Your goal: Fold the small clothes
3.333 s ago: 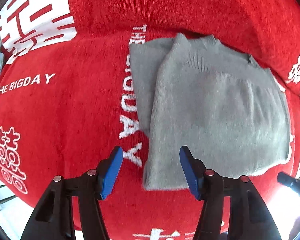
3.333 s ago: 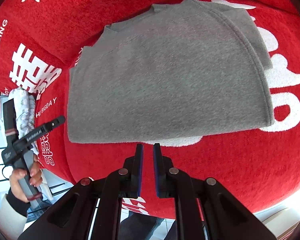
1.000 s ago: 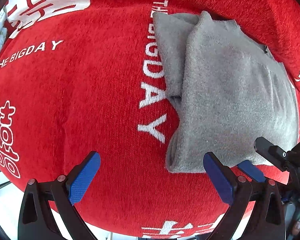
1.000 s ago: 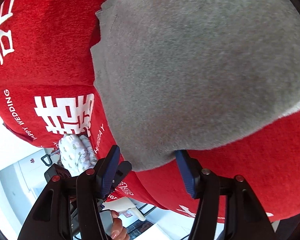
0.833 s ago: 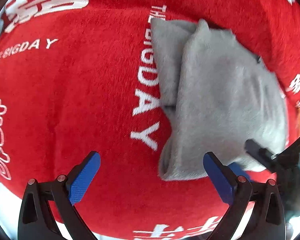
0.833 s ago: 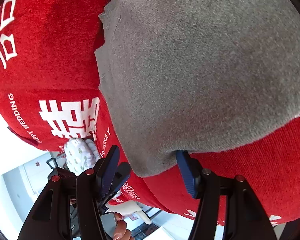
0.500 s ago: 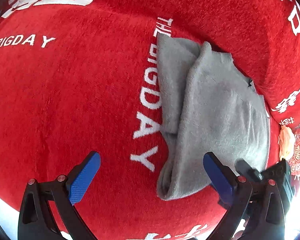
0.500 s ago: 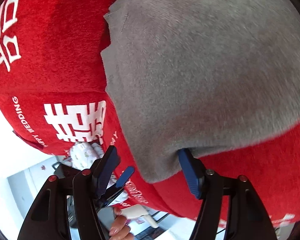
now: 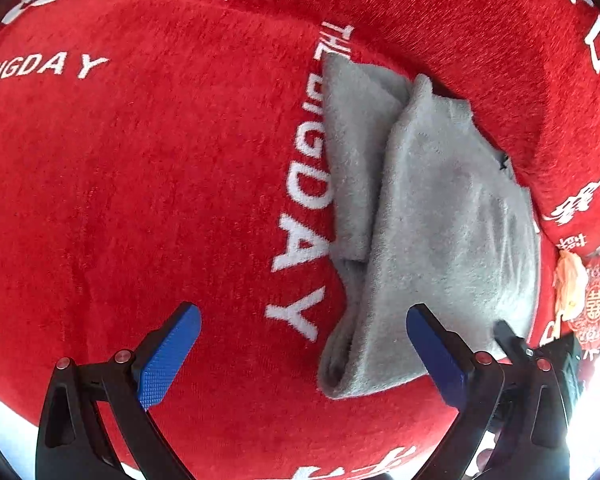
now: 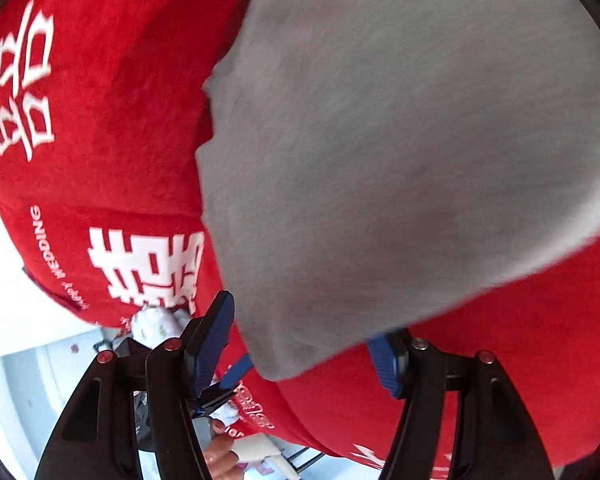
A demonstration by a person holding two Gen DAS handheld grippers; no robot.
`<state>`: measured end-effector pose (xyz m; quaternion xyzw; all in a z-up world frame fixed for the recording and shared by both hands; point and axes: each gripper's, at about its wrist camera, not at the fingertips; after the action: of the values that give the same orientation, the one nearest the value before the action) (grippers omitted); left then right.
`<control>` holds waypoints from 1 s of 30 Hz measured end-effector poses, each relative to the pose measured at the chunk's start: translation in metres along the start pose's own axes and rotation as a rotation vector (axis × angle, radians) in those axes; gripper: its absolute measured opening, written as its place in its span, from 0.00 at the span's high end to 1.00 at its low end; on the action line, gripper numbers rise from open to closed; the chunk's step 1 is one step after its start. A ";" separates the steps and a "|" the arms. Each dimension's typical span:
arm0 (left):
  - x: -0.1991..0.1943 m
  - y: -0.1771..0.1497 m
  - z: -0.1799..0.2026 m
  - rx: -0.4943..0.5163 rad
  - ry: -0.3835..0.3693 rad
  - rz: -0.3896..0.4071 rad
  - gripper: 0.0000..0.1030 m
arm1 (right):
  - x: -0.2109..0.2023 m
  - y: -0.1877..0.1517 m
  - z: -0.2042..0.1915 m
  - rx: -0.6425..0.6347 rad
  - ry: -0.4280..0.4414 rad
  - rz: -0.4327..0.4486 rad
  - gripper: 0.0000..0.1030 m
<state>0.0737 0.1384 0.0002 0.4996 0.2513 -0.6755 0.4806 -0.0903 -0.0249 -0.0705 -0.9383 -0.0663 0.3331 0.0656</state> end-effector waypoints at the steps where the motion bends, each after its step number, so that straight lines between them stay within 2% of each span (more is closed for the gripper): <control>1: 0.000 0.001 0.002 0.001 -0.014 0.000 0.00 | 0.008 -0.002 -0.001 0.019 0.012 -0.017 0.34; 2: 0.001 0.002 0.004 0.002 -0.029 -0.003 0.00 | 0.013 -0.002 0.000 0.044 0.017 -0.031 0.36; 5: 0.005 0.009 0.007 -0.010 -0.097 -0.032 0.00 | 0.021 0.000 -0.002 0.092 0.014 -0.064 0.92; 9: 0.017 0.022 0.013 -0.081 -0.247 -0.091 0.00 | 0.003 0.009 -0.032 -0.011 0.102 -0.069 0.92; 13: 0.031 0.040 0.028 -0.126 -0.374 -0.112 0.00 | -0.012 0.016 -0.059 -0.072 0.158 -0.063 0.92; 16: 0.043 0.051 0.040 -0.148 -0.444 -0.142 0.00 | -0.016 0.019 -0.067 -0.108 0.159 -0.075 0.92; 19: 0.051 0.060 0.063 -0.116 -0.482 -0.147 0.00 | -0.013 0.016 -0.066 -0.153 0.114 -0.099 0.92; 21: 0.053 0.063 0.079 -0.080 -0.462 -0.141 0.00 | -0.011 0.011 -0.062 -0.167 0.082 -0.113 0.92; 23: 0.059 0.062 0.092 -0.028 -0.392 -0.141 0.02 | -0.010 0.006 -0.055 -0.179 0.032 -0.132 0.92; 24: 0.061 0.060 0.097 -0.005 -0.352 -0.136 0.13 | -0.010 0.006 -0.053 -0.189 0.008 -0.140 0.91; 26: 0.065 0.057 0.103 0.038 -0.280 -0.135 0.28 | -0.009 0.001 -0.050 -0.234 -0.060 -0.173 0.88; 27: 0.067 0.054 0.104 0.057 -0.246 -0.135 0.31 | -0.009 -0.001 -0.049 -0.256 -0.093 -0.190 0.87; 30: 0.064 0.048 0.112 0.089 -0.201 -0.100 0.32 | -0.014 -0.004 -0.043 -0.333 -0.214 -0.245 0.78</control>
<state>0.0663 0.0018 -0.0095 0.4369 0.1962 -0.7559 0.4463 -0.0745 -0.0267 -0.0283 -0.8804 -0.2402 0.4049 -0.0578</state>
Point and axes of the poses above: each gripper's, at about its wrist camera, not at the fingertips, and x roughly the way its jaws point, z to its right, y to its top, and after that the axes turned 10 degrees about z, right-handed
